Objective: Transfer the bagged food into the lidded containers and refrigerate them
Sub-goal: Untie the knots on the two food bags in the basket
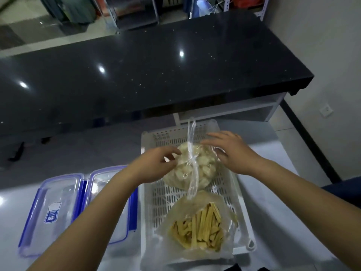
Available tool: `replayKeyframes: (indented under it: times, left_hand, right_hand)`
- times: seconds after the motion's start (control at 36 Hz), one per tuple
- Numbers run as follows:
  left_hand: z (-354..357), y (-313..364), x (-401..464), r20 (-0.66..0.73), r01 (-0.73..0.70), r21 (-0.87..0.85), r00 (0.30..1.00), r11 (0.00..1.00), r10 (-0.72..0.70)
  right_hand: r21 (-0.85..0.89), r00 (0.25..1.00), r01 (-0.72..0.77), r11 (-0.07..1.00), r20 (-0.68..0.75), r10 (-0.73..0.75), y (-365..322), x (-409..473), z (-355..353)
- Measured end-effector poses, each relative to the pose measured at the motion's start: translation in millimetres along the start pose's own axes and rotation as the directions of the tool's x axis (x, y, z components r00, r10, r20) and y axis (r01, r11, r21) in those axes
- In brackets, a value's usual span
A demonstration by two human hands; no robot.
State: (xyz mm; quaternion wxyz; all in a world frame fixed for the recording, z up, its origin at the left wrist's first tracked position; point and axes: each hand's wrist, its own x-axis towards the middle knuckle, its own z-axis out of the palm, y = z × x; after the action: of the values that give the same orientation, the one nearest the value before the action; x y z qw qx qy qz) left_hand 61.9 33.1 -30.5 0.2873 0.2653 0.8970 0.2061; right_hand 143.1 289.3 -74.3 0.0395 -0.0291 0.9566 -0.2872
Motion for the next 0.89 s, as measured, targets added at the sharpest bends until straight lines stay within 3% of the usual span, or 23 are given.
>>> replayKeyframes:
  times: [0.17, 0.33, 0.47, 0.64, 0.78, 0.89]
  left_hand:
    - [20.1, -3.0, -15.1, -0.233, -0.07, -0.069, 0.971, 0.995, 0.052]
    - [33.7, 11.6, -10.2, -0.288, -0.107, -0.079, 0.954, 0.991, 0.08]
    - [35.2, 20.1, -4.4, -0.333, -0.07, -0.111, 0.943, 0.991, 0.03]
    - [24.8, 19.6, -5.0, -0.345, -0.125, -0.133, 0.936, 0.983, 0.072]
    - [13.1, 6.9, -15.6, -0.444, -0.201, -0.204, 0.891, 0.958, 0.093]
    - [7.1, -9.3, -23.9, -0.504, -0.204, -0.327, 0.863, 0.923, 0.012]
  right_hand:
    - [0.191, 1.0, -0.004, 0.982, 0.023, 0.0, -19.5, -3.7, -0.8]
    - [0.177, 0.999, 0.017, 0.984, 0.042, -0.024, -33.5, 0.3, 1.2]
    - [0.148, 0.999, 0.021, 0.989, -0.033, -0.017, -42.2, 1.7, 5.8]
    - [0.134, 0.985, 0.01, 0.991, -0.173, 0.013, -44.9, -2.0, -0.1]
    - [0.248, 0.951, -0.001, 0.969, -0.3, 0.078, -47.5, -9.0, -14.7]
    - [0.345, 0.9, -0.012, 0.938, -0.406, 0.161, -40.0, -14.8, -23.1]
